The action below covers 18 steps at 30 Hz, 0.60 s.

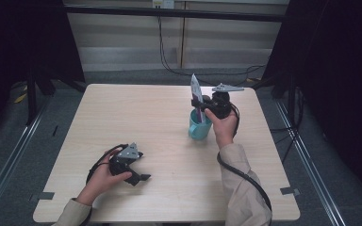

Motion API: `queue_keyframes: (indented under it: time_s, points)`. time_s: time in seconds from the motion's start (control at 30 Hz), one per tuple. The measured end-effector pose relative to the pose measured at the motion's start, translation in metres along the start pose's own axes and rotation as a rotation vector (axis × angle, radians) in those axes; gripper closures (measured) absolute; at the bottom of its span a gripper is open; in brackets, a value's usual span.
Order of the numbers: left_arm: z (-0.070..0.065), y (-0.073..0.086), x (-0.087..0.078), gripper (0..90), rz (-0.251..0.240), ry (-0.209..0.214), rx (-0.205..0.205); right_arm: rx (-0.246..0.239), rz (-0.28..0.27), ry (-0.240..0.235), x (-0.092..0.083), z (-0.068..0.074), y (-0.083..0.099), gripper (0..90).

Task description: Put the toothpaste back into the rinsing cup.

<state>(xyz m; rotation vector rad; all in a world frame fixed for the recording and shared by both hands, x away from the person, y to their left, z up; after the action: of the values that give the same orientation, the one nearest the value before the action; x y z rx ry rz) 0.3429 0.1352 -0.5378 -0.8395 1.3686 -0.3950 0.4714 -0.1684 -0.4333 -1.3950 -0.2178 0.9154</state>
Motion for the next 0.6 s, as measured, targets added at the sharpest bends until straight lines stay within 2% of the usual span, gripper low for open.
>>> queue_keyframes:
  time_s: [0.6]
  points:
    - [0.0,0.0,0.0,7.9,-0.002,0.002,0.004,0.003,0.015,0.032,0.002,-0.005,0.013,73.3]
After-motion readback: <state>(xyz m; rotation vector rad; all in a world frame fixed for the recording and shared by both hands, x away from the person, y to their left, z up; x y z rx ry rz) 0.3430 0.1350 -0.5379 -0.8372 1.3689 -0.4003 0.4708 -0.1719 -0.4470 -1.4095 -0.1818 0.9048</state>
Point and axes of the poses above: each handheld gripper's, and its own axes: x roughly forward along the jaws, y roughly out of its underside, z roughly to its left, the point moved 4 cm from there along x, roughly forward along the jaws, and after that the axes turned 1 degree about x, right-handed, at the moved point
